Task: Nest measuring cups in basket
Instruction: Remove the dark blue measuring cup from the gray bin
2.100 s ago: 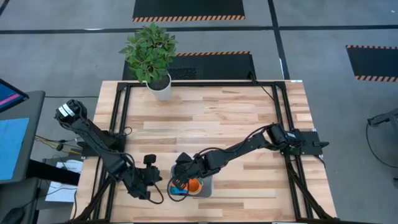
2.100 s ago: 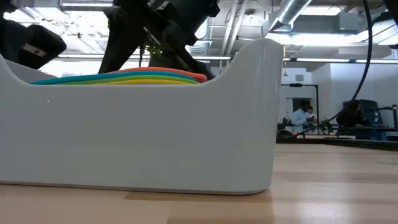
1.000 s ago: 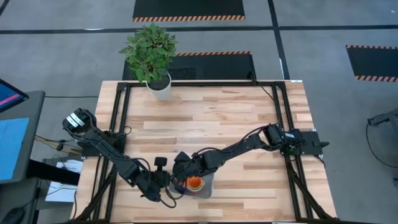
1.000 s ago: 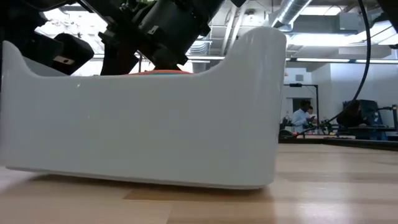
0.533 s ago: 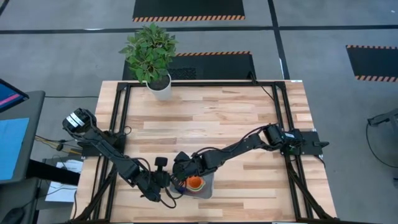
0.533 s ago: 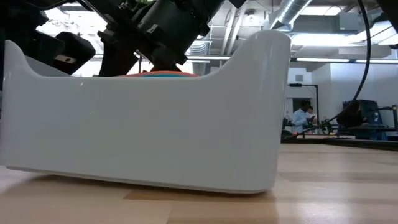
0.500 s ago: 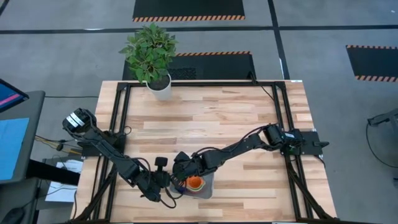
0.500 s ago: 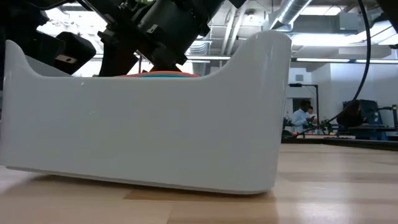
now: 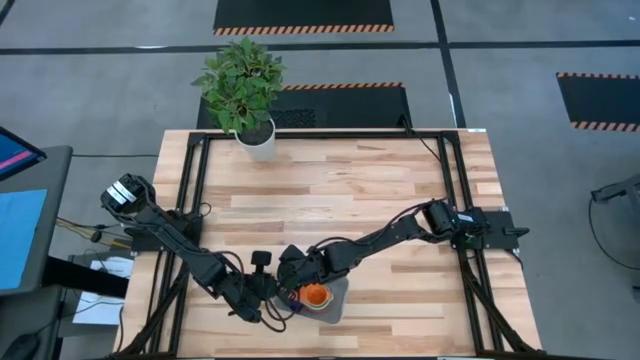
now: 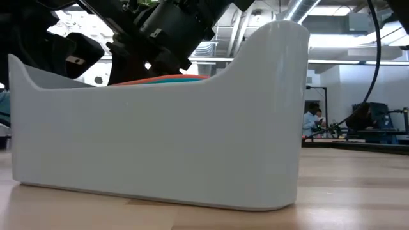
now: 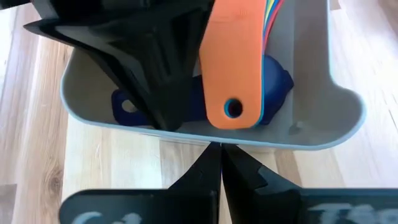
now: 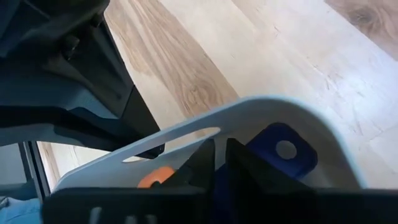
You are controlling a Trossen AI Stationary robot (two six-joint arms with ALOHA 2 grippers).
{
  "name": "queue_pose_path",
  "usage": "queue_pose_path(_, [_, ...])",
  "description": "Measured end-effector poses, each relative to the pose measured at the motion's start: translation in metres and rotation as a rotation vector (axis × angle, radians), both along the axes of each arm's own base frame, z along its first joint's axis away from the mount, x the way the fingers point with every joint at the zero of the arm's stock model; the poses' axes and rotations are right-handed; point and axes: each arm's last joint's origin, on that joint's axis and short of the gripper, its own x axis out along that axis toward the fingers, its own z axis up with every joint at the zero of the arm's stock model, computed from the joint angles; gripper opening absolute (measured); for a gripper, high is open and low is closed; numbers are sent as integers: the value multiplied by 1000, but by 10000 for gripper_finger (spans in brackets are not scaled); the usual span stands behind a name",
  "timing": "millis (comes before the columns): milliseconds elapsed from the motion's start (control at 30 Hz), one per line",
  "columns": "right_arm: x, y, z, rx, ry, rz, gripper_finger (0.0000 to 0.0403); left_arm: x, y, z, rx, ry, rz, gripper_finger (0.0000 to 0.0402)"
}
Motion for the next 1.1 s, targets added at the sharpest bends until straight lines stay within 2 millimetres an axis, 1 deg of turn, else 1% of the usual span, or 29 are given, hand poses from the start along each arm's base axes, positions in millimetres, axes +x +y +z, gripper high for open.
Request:
queue_pose_path(133, [-1,4,0,3,2,12,39,0,0,0,-7,7,-4,0])
queue_pose_path(200, [-2,6,1,9,1,34,37,0,0,0,-6,9,-5,0])
queue_pose_path(333, [-5,12,9,16,-8,40,40,-1,0,0,-6,10,-4,0])
queue_pose_path(500, [-11,13,4,17,51,16,37,-1,0,0,-5,12,-4,0])
queue_pose_path(600, [-17,12,0,2,131,-17,34,-1,0,-1,-3,15,-5,0])
queue_pose_path(733, [-20,12,-1,-23,141,-55,36,-1,0,-1,2,21,-5,0])
queue_pose_path(900, [-19,11,-1,-16,139,-59,63,-2,1,-1,4,24,-6,0])
queue_pose_path(1100, [-15,3,0,-4,133,-87,121,-2,1,-1,5,24,-6,0])
